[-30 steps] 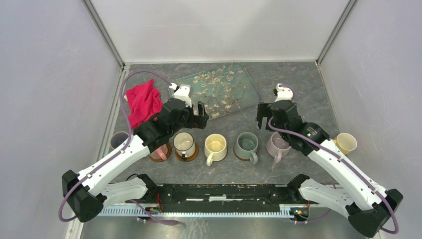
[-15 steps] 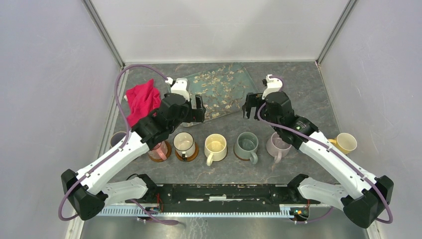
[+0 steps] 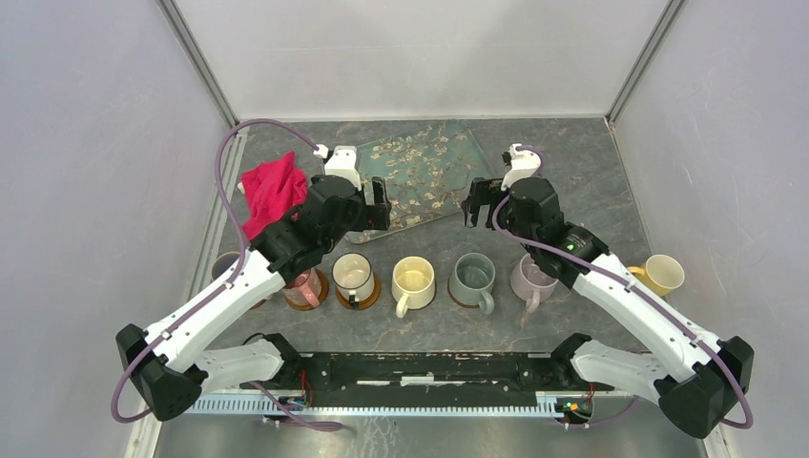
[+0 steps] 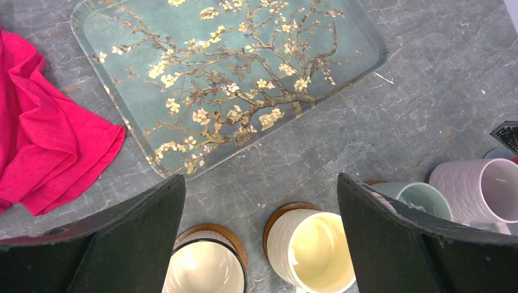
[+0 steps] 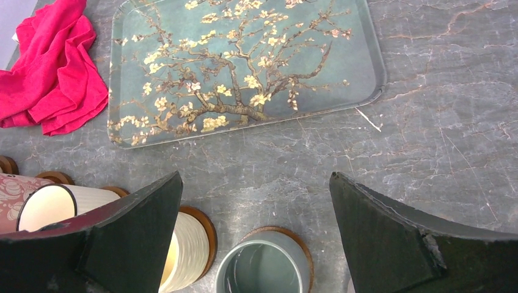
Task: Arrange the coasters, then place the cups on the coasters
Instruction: Reset both arms
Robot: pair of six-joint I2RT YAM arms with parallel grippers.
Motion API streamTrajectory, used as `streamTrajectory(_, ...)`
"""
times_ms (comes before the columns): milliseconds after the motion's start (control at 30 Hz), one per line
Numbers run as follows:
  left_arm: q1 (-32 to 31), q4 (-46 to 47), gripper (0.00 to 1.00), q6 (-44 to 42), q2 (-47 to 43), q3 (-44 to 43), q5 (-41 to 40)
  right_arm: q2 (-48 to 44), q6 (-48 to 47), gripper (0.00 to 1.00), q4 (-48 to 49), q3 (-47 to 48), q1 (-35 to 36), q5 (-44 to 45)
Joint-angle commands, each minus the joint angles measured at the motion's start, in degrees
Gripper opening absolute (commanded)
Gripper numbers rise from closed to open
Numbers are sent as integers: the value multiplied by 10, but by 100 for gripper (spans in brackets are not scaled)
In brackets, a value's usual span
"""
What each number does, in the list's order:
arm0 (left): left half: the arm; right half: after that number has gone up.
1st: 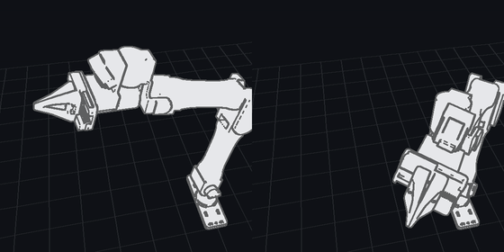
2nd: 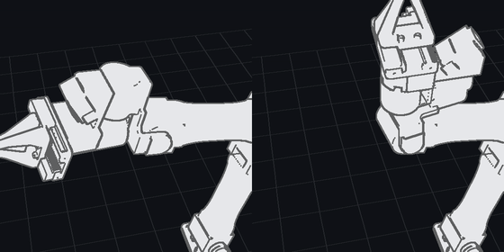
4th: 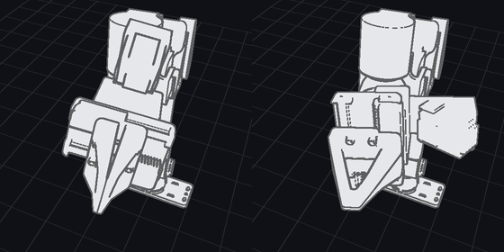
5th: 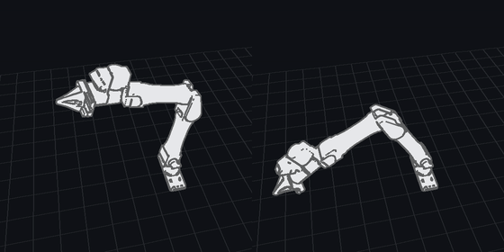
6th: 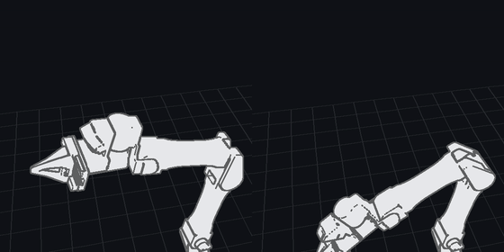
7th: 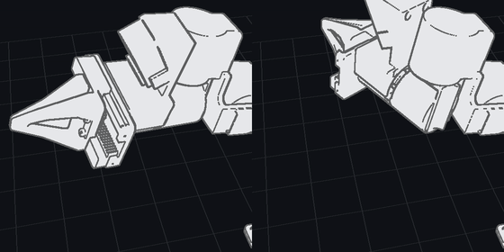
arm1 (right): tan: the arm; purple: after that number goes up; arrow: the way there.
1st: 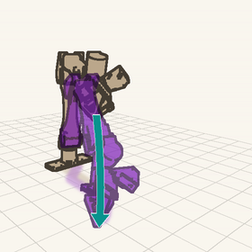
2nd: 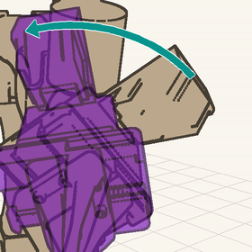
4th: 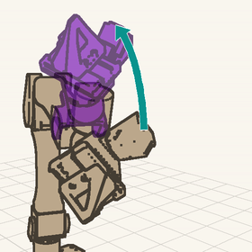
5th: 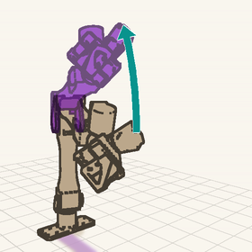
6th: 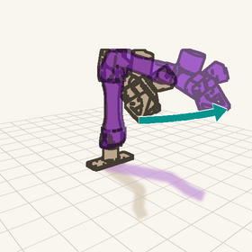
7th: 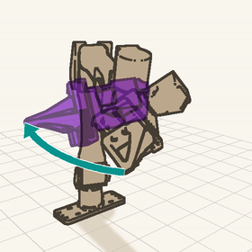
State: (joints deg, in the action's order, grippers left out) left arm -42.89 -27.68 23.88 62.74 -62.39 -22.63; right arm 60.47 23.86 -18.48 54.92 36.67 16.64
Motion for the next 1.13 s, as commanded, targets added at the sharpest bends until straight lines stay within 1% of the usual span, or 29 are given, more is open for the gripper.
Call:
streamTrajectory(0,-2,6,100,15,1,-21,-13,-17,-7,98,24,-4,2,0)
streamTrajectory(1100,-2,5,100,-4,16,-26,11,-14,-6,98,18,-2,2,-7)
